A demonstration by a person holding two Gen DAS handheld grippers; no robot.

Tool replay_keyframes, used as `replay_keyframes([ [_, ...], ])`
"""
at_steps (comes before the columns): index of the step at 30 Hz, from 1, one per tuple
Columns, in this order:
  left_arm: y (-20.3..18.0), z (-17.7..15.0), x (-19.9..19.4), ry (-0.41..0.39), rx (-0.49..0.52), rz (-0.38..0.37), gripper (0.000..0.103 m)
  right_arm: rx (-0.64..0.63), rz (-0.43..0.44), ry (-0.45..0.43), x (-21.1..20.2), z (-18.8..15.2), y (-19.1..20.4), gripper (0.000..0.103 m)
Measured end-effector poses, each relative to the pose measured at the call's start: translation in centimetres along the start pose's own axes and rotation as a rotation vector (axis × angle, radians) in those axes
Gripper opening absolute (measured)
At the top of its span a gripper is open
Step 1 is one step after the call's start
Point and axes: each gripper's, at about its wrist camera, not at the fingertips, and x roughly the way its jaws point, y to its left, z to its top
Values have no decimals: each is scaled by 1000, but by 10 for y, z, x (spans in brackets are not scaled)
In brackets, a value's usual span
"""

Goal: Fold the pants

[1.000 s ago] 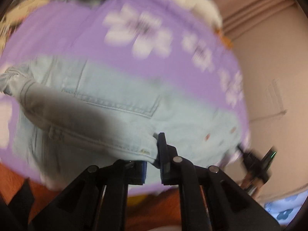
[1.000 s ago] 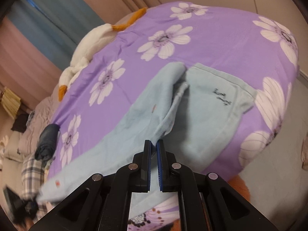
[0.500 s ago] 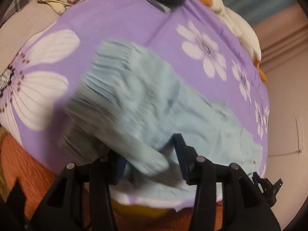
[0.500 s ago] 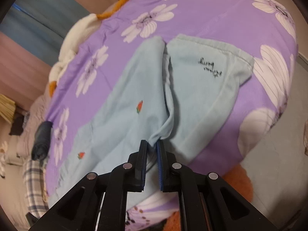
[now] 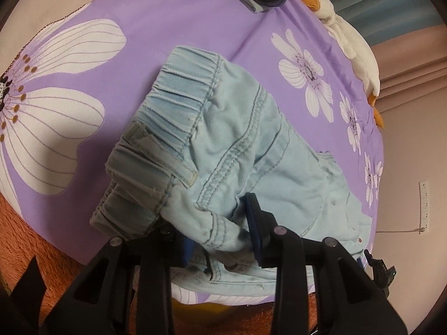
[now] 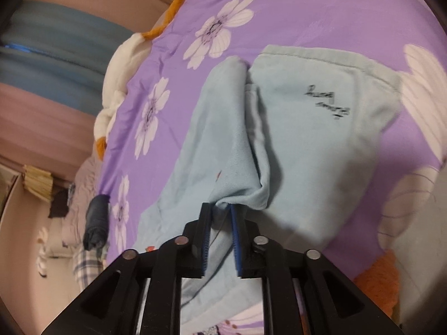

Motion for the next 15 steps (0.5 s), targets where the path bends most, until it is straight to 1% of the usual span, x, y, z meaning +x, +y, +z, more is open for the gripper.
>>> replay_keyframes([
  [1,0,0,0,2,-1,-1,34,14,-13,-26,-7,-1,-5,36],
  [2,0,0,1,6,-3,-2,34,22,-26,-44,-8,2,-8,47],
  [4,1,1,1,11,-10,-5,34,45,-59,-74,-14,9,-17,47],
  [7,2,1,0,9,-7,-5,34,93,-21,-84,-10,21,-26,47],
  [9,2,1,-1,6,-6,-5,34,115,4,-75,-3,28,-29,47],
  [10,3,2,-1,6,-7,-7,34,117,27,-65,2,30,-28,45],
  [11,4,2,0,8,-9,-9,34,122,52,-50,7,30,-27,39],
  [12,5,2,-1,10,-11,-11,34,132,101,-18,17,32,-26,32],
  [13,5,2,-1,12,-12,-12,34,156,138,16,29,33,-27,29],
  [14,5,3,-1,14,-12,-14,34,183,150,25,35,33,-29,18],
  [15,6,3,-1,16,-10,-16,34,212,146,26,40,35,-31,13],
])
